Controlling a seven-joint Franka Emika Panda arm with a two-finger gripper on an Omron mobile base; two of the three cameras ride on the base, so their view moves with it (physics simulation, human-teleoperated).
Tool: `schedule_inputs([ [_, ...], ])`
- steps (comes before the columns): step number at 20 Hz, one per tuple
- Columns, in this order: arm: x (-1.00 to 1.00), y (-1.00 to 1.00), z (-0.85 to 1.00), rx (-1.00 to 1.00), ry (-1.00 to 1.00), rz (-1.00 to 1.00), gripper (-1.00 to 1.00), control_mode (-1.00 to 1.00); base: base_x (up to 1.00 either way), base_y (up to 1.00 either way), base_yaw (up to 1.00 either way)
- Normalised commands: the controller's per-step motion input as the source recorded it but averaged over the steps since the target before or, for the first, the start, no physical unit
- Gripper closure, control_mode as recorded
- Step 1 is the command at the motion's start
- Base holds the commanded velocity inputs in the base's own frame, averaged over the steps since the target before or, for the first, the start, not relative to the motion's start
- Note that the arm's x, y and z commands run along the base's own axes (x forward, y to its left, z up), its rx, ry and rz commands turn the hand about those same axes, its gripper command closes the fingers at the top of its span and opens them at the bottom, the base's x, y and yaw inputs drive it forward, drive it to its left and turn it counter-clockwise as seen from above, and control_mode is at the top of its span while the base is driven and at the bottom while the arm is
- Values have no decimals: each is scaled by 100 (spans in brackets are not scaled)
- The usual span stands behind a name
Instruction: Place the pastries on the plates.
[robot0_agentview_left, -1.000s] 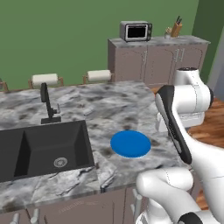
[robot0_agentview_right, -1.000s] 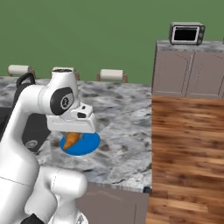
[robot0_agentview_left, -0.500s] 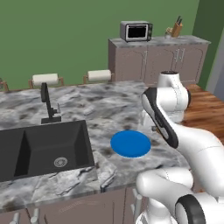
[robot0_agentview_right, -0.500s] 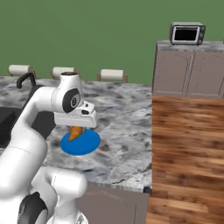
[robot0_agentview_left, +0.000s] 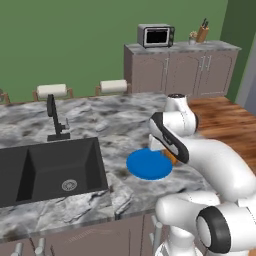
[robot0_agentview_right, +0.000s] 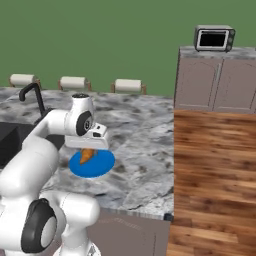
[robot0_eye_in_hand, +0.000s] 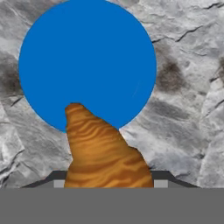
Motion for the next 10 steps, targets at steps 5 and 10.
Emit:
schedule_inputs([
  [5, 17, 4, -54, 0, 0, 0, 100, -100, 0, 0, 0],
  [10, 25, 13, -37, 0, 0, 0, 100, -100, 0, 0, 0],
])
